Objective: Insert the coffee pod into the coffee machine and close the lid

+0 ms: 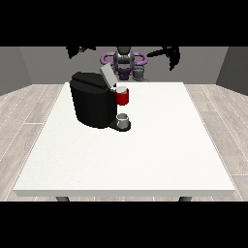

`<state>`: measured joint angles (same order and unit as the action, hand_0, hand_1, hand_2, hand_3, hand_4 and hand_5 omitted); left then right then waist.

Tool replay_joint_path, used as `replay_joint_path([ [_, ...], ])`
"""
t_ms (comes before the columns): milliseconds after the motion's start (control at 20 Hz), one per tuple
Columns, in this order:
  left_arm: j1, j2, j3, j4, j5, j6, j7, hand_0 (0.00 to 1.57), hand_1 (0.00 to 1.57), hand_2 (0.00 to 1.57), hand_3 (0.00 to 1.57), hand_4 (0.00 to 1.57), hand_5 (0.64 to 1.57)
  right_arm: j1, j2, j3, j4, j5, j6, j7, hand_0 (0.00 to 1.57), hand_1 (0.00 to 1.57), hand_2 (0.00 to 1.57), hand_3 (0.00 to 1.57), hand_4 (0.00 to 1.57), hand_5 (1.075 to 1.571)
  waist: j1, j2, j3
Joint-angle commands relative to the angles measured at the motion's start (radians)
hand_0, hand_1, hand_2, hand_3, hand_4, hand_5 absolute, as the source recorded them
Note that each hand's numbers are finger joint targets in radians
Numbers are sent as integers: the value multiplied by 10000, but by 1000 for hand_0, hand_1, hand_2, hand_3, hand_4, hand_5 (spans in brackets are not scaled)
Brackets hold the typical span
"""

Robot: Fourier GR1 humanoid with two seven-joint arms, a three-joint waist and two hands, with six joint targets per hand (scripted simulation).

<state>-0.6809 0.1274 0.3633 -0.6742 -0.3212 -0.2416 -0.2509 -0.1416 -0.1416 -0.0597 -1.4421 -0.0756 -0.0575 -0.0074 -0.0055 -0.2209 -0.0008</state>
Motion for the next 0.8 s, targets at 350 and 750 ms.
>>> replay_joint_path([
  [350, 1092, -1200, -151, -1420, 1226, -395, 688, 0, 0, 0, 0, 135, 1571, -909, -304, 436, -111, 248, 560, 749, 0, 0, 0, 0, 0, 1571, 1273, -72, 10],
  [750, 2434, -880, -571, -3375, 2011, -1093, 742, 0, 0, 0, 0, 222, 1571, -1603, -314, 510, 158, 490, 875, 699, 0, 0, 0, 0, 123, 1571, 1485, 575, 9],
])
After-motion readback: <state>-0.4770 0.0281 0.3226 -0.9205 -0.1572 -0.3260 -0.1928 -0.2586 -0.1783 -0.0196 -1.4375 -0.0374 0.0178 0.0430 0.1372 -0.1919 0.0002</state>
